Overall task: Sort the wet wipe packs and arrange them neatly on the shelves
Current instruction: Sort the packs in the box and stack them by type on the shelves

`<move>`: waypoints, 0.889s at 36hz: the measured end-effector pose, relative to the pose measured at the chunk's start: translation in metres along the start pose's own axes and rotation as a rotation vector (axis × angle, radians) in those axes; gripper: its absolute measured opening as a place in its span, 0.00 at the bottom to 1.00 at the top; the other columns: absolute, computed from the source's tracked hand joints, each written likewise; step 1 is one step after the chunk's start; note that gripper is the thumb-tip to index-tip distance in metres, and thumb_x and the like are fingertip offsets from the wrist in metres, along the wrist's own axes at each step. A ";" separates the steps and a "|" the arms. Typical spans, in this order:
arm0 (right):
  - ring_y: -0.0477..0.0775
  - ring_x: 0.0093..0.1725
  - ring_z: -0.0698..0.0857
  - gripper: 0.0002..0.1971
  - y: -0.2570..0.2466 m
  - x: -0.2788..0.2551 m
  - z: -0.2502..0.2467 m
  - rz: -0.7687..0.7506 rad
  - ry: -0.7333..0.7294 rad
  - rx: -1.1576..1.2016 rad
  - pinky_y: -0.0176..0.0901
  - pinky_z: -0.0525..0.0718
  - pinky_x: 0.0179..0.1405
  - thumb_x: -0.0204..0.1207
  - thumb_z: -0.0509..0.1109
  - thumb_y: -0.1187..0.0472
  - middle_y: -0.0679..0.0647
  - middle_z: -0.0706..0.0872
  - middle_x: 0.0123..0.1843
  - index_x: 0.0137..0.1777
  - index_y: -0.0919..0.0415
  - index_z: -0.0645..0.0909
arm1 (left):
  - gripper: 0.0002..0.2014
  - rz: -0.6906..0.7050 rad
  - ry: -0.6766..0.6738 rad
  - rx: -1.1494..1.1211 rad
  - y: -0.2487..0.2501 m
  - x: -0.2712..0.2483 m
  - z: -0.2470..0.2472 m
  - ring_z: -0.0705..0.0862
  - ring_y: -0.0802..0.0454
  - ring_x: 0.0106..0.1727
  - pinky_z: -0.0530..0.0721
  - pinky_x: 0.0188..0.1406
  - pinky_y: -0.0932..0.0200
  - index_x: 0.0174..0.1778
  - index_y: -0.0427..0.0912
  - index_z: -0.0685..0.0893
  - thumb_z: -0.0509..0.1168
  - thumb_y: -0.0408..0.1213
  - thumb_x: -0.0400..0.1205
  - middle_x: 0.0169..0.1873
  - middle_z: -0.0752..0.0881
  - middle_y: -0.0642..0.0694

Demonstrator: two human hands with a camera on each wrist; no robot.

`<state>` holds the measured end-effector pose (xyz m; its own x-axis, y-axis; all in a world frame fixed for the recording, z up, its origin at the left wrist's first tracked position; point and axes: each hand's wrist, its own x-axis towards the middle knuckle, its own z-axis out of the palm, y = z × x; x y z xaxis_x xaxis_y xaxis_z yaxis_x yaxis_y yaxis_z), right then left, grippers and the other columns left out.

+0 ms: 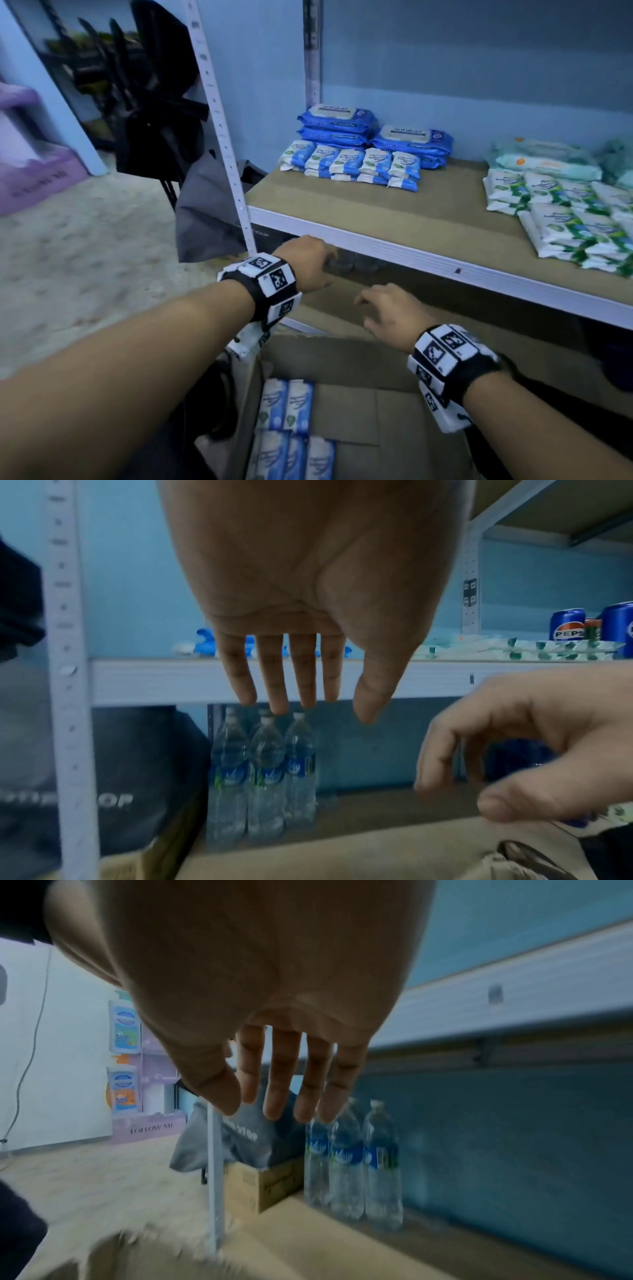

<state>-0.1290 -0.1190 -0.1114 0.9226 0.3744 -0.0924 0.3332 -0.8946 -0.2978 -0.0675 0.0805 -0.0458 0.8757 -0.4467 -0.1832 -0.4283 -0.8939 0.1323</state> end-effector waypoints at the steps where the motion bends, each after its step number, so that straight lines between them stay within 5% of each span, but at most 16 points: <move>1: 0.52 0.66 0.77 0.18 0.000 -0.001 0.012 0.019 -0.053 0.029 0.47 0.77 0.65 0.79 0.68 0.55 0.48 0.81 0.65 0.68 0.51 0.79 | 0.23 -0.014 -0.025 -0.019 -0.002 -0.002 0.010 0.81 0.43 0.61 0.83 0.56 0.49 0.71 0.48 0.79 0.69 0.49 0.81 0.65 0.82 0.44; 4: 0.55 0.63 0.82 0.17 0.001 -0.003 0.050 0.090 -0.188 0.086 0.48 0.80 0.62 0.78 0.69 0.56 0.50 0.84 0.64 0.67 0.51 0.81 | 0.23 -0.071 -0.094 -0.075 -0.007 -0.010 0.045 0.81 0.42 0.63 0.80 0.53 0.53 0.73 0.52 0.77 0.68 0.50 0.82 0.68 0.80 0.44; 8: 0.58 0.61 0.84 0.18 0.005 -0.011 0.097 0.171 -0.298 0.106 0.50 0.83 0.60 0.77 0.69 0.55 0.55 0.85 0.64 0.66 0.52 0.81 | 0.24 -0.100 -0.176 -0.099 -0.010 -0.023 0.094 0.80 0.43 0.66 0.81 0.63 0.48 0.73 0.52 0.78 0.68 0.52 0.80 0.68 0.81 0.44; 14: 0.61 0.63 0.82 0.20 0.012 -0.018 0.160 0.220 -0.567 0.034 0.52 0.84 0.60 0.81 0.67 0.55 0.59 0.80 0.69 0.73 0.52 0.77 | 0.16 -0.183 -0.398 -0.229 -0.011 -0.046 0.174 0.86 0.42 0.55 0.86 0.53 0.48 0.58 0.40 0.88 0.68 0.47 0.80 0.55 0.88 0.40; 21: 0.63 0.57 0.85 0.18 0.014 -0.025 0.204 0.244 -0.697 0.079 0.55 0.87 0.56 0.78 0.69 0.60 0.62 0.83 0.63 0.67 0.62 0.81 | 0.28 -0.237 -0.650 -0.260 -0.019 -0.063 0.250 0.78 0.43 0.70 0.80 0.68 0.50 0.78 0.44 0.73 0.69 0.47 0.83 0.74 0.77 0.42; 32: 0.63 0.55 0.86 0.22 0.021 -0.012 0.278 0.279 -0.792 0.262 0.50 0.86 0.51 0.74 0.76 0.52 0.62 0.86 0.60 0.65 0.63 0.80 | 0.21 -0.490 -0.634 -0.323 -0.042 -0.069 0.321 0.78 0.38 0.70 0.79 0.65 0.48 0.74 0.39 0.74 0.64 0.35 0.84 0.70 0.79 0.36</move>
<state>-0.1870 -0.0748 -0.3809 0.5257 0.2965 -0.7973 -0.0292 -0.9304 -0.3653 -0.1814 0.1365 -0.3510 0.6146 -0.0356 -0.7880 0.1340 -0.9798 0.1487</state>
